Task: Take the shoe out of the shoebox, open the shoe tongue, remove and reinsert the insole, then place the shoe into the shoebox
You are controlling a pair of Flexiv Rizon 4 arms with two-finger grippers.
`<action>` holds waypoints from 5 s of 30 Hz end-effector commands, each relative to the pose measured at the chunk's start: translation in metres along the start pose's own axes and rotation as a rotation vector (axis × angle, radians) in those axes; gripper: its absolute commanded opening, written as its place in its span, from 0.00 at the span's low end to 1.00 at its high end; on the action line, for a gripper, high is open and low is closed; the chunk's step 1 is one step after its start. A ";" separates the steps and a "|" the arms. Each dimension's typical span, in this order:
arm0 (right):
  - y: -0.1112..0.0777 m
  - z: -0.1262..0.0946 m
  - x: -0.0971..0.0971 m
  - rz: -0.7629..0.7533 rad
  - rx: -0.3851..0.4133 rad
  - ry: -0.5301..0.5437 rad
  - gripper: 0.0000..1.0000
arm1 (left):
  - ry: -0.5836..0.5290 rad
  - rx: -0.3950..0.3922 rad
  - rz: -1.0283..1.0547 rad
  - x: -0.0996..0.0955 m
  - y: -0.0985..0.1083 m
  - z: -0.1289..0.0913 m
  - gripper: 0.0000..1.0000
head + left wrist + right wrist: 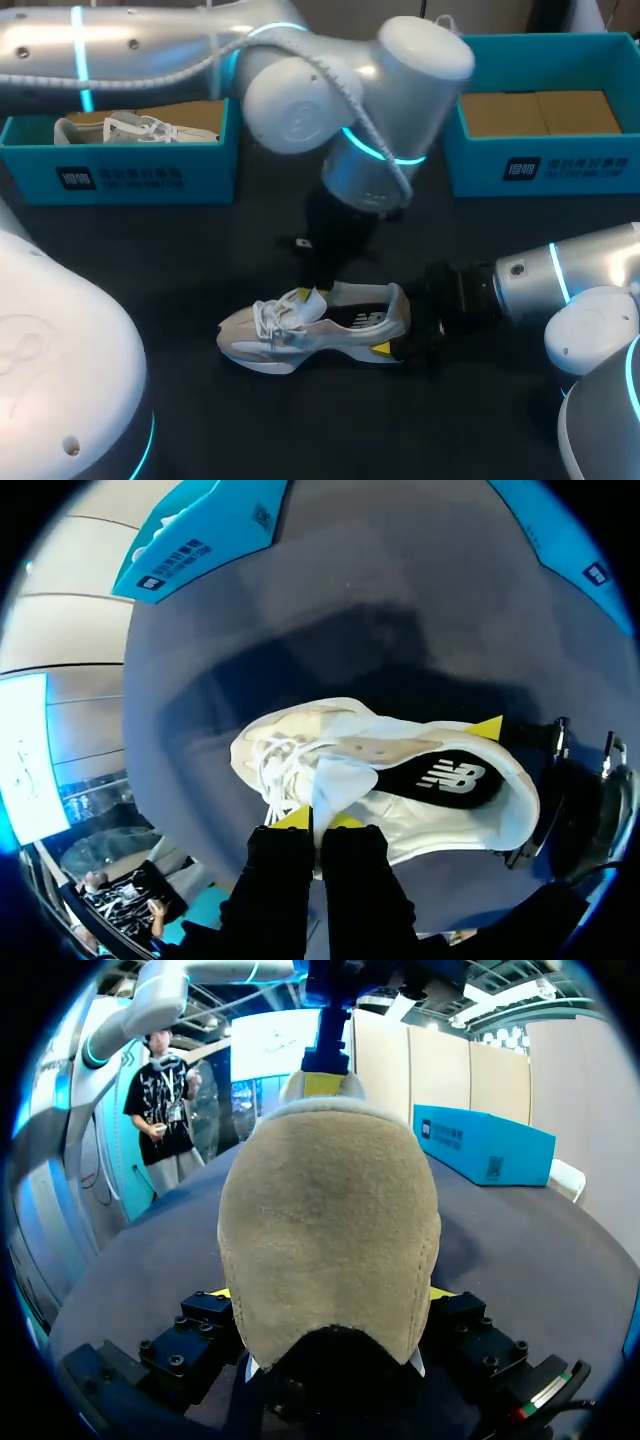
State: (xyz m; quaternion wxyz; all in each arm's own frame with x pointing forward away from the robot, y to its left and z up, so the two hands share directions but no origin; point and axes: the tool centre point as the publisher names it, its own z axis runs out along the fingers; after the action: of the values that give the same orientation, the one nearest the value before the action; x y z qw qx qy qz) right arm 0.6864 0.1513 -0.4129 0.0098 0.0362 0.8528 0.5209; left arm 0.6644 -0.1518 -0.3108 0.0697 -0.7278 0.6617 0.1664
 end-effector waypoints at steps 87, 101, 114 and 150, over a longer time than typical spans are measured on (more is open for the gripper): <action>0.002 0.000 0.001 0.001 0.006 -0.001 0.00 | 0.366 0.161 0.600 -0.050 -0.008 -0.080 0.73; 0.002 0.000 0.001 0.001 0.006 -0.001 0.00 | 0.270 0.097 1.241 -0.013 0.012 -0.104 0.00; 0.002 0.000 0.001 0.001 0.006 -0.001 0.00 | 0.225 -0.069 1.525 -0.006 0.013 -0.102 0.00; 0.002 0.000 0.001 0.001 0.006 -0.001 0.00 | 0.279 0.245 1.798 0.047 0.007 -0.036 0.00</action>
State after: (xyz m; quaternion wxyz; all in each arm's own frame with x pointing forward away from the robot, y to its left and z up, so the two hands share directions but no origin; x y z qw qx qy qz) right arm 0.6865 0.1512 -0.4128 0.0097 0.0363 0.8528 0.5208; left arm 0.6661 -0.2091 -0.2931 -0.0901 0.0595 0.9942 -0.0023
